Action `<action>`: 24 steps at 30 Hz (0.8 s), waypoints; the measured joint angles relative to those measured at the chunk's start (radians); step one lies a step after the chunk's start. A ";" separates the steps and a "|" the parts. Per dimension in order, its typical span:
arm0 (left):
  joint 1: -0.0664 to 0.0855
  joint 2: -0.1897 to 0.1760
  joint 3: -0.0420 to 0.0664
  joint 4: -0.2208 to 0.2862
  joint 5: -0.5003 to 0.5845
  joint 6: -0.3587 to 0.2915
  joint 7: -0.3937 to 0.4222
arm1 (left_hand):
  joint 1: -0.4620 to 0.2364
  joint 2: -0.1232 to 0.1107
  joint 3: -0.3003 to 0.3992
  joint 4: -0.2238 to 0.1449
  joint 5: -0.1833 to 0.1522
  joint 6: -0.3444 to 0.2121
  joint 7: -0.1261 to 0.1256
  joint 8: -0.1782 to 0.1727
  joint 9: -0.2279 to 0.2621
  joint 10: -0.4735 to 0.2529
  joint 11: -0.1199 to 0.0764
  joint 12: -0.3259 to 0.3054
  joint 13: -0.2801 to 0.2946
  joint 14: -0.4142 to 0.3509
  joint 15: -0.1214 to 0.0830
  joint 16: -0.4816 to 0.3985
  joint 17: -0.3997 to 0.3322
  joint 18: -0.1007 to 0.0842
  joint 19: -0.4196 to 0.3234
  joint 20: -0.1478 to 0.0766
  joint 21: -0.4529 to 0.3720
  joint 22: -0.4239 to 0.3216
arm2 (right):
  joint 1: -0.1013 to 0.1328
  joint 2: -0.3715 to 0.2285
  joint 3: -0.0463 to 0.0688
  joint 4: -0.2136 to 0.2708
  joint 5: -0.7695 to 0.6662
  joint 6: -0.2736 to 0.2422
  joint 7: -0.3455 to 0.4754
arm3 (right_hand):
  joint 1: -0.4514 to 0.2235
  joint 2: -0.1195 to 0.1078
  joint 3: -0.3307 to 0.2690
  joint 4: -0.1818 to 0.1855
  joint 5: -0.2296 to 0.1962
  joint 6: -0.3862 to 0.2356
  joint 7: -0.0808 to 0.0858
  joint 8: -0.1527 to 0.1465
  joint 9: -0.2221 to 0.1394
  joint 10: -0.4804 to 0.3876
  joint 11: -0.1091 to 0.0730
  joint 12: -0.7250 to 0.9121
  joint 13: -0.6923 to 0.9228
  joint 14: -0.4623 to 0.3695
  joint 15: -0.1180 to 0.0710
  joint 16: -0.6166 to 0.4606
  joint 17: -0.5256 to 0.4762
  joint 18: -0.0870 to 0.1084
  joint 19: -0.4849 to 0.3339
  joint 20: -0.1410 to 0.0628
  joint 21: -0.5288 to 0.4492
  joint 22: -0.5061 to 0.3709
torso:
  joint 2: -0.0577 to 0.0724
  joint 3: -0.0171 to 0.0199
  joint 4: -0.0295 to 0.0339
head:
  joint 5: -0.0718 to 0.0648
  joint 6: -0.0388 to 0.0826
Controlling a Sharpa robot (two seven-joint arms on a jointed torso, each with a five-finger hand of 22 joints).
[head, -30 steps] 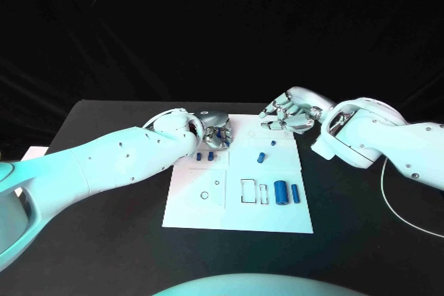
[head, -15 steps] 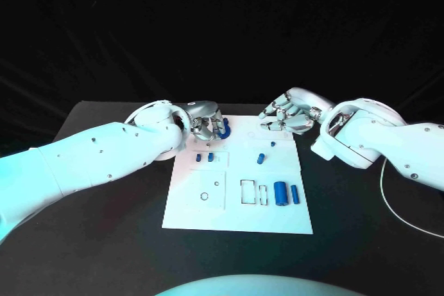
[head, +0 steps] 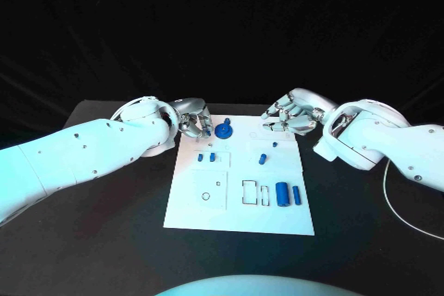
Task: Assemble the parts on the task board
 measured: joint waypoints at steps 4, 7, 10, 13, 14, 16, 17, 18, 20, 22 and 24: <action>-0.002 -0.003 -0.002 -0.004 0.004 0.012 -0.002 | -0.005 -0.002 0.000 0.000 0.000 0.000 0.000 0.000 0.000 0.000 0.000 -0.004 0.000 0.000 0.000 0.000 -0.001 0.000 0.000 0.000 0.000 0.000 | 0.000 0.001 0.000 0.000 0.000 0.000 0.000 | 0.000 0.000 0.000 0.000 0.000 0.000 0.000 0.000 0.000 0.000 0.000 0.000 0.000 0.000 0.000 0.000 0.000 0.000 0.000 0.000 0.000 0.000 | 0.000 0.0000 -0.0012 | 0.002 -0.001; -0.005 -0.004 -0.004 -0.005 0.005 0.019 -0.003 | -0.008 0.001 0.000 0.000 0.000 0.000 0.000 0.000 -0.001 0.004 0.003 -0.004 0.000 0.000 0.000 0.000 -0.001 0.000 0.000 0.000 0.000 0.000 | 0.000 0.001 0.000 -0.001 0.000 0.000 0.000 | 0.000 0.000 0.000 0.000 0.000 0.000 0.000 0.000 0.000 0.000 0.000 0.000 0.000 0.000 0.000 0.000 0.000 0.000 0.000 0.000 0.000 0.000 | 0.000 -0.0001 -0.0013 | 0.003 -0.002; -0.010 -0.002 -0.006 -0.006 0.006 0.023 -0.003 | -0.008 0.001 0.000 0.000 0.000 0.002 -0.002 0.000 -0.002 0.004 0.003 -0.004 0.000 0.000 0.000 0.000 -0.001 0.000 0.000 0.000 0.000 0.000 | 0.000 0.002 0.000 -0.001 0.000 0.000 0.000 | 0.000 0.000 0.000 0.000 0.000 0.000 0.000 0.000 0.000 0.000 0.000 0.000 0.000 0.000 0.000 0.000 0.000 0.000 0.000 0.000 0.000 0.000 | 0.001 0.0000 -0.0015 | 0.004 -0.002; -0.016 0.003 -0.007 -0.008 0.007 0.026 -0.003 | -0.008 0.001 0.000 0.000 0.000 0.003 -0.004 -0.001 -0.002 0.004 0.003 -0.004 0.000 0.000 0.000 0.000 -0.001 0.000 0.000 0.000 0.000 0.000 | 0.000 0.002 0.000 -0.001 0.000 0.000 0.000 | 0.000 0.000 0.000 0.000 0.000 0.000 0.000 0.000 0.000 0.000 0.000 0.000 0.000 0.000 0.000 0.000 0.001 0.000 0.000 0.000 0.000 0.000 | 0.001 0.0001 -0.0019 | 0.003 -0.002; -0.017 0.005 -0.007 -0.009 0.007 0.026 -0.002 | -0.008 0.001 0.000 0.000 0.000 0.003 -0.004 -0.001 -0.002 0.004 0.003 -0.004 0.000 0.000 0.000 0.000 -0.001 0.000 0.000 0.000 0.000 0.000 | 0.000 0.003 0.000 -0.001 0.000 0.000 0.000 | 0.000 0.000 0.000 0.000 0.000 0.000 0.000 0.000 0.000 0.000 0.000 0.000 0.000 0.000 0.000 0.000 0.001 0.000 0.000 0.000 0.000 0.000 | 0.001 0.0002 -0.0019 | 0.003 -0.002; -0.019 0.007 -0.008 -0.011 0.007 0.027 -0.002 | -0.008 0.001 0.000 0.000 0.000 0.003 -0.004 -0.001 -0.002 0.004 0.003 -0.004 0.000 0.000 0.000 0.000 -0.001 0.000 0.000 0.000 0.000 0.000 | 0.000 0.003 0.000 -0.001 0.000 0.000 0.000 | 0.000 0.000 0.000 0.000 0.000 0.000 0.000 0.000 0.000 0.000 0.000 0.000 0.000 0.000 0.000 0.000 0.001 0.000 0.000 0.000 0.000 0.000 | 0.001 0.0002 -0.0024 | 0.003 -0.002; -0.021 0.009 -0.008 -0.012 0.008 0.027 -0.002 | -0.008 0.001 0.001 -0.001 0.000 0.004 -0.003 -0.001 -0.002 0.004 0.003 -0.004 0.000 0.000 0.000 0.000 -0.002 0.000 0.000 0.000 0.000 0.000 | 0.000 0.003 0.000 -0.001 0.000 0.000 0.000 | 0.000 0.000 0.000 0.000 0.000 0.000 0.000 0.000 0.000 0.000 0.000 0.000 0.000 0.000 0.000 0.000 0.001 0.000 0.000 0.000 0.000 0.000 | 0.001 0.0002 -0.0026 | 0.002 -0.002; -0.022 0.011 -0.008 -0.013 0.008 0.028 -0.001 | -0.008 0.001 0.003 -0.003 0.000 0.006 -0.001 -0.002 -0.002 0.006 0.001 -0.004 0.000 0.000 0.000 0.000 -0.003 0.000 0.000 0.000 0.000 0.000 | 0.000 0.003 0.000 -0.001 0.000 0.000 0.000 | 0.000 0.000 0.000 0.000 0.000 0.000 0.000 0.000 0.000 0.000 0.000 0.000 0.000 0.000 0.000 0.000 0.001 0.000 0.000 0.000 0.000 0.000 | 0.001 0.0006 -0.0028 | 0.002 -0.002; -0.024 0.013 -0.009 -0.015 0.008 0.028 -0.001 | -0.008 0.001 0.003 -0.003 0.000 0.007 0.000 -0.003 -0.003 0.007 0.000 -0.004 -0.001 0.000 0.000 0.000 -0.003 0.000 0.000 0.000 0.000 0.000 | 0.000 0.003 0.000 -0.002 0.000 0.000 0.000 | 0.000 0.000 0.000 0.000 0.000 0.000 0.000 0.000 0.000 0.000 0.000 0.000 0.000 0.000 0.000 0.000 0.001 0.000 0.000 0.000 0.000 0.000 | 0.001 0.0009 -0.0030 | 0.001 -0.003; -0.025 0.015 -0.009 -0.018 0.008 0.029 -0.001 | -0.008 0.001 0.003 -0.003 0.000 0.007 0.000 -0.003 -0.002 0.007 0.000 -0.004 -0.001 0.000 0.000 0.000 -0.004 0.000 0.000 0.000 0.000 0.000 | 0.000 0.003 0.000 -0.002 0.000 0.000 0.000 | 0.000 0.000 0.000 0.000 0.000 0.000 0.000 0.000 0.000 0.000 0.000 0.000 0.000 0.000 0.000 0.000 0.001 0.000 0.000 0.000 0.000 0.000 | 0.001 0.0008 -0.0029 | 0.001 -0.003; -0.025 0.017 -0.009 -0.020 0.009 0.030 -0.001 | -0.008 0.001 0.003 -0.003 0.000 0.007 0.000 -0.003 -0.002 0.007 0.000 -0.005 -0.001 0.000 0.000 0.000 -0.004 0.000 0.000 0.000 0.000 0.000 | 0.000 0.004 0.000 -0.002 0.000 0.000 0.000 | 0.000 0.000 0.000 0.000 0.000 0.000 0.000 0.000 0.000 0.000 0.000 0.000 0.000 0.000 0.000 0.000 0.001 0.000 0.000 0.000 0.000 0.000 | 0.001 0.0008 -0.0026 | 0.001 -0.004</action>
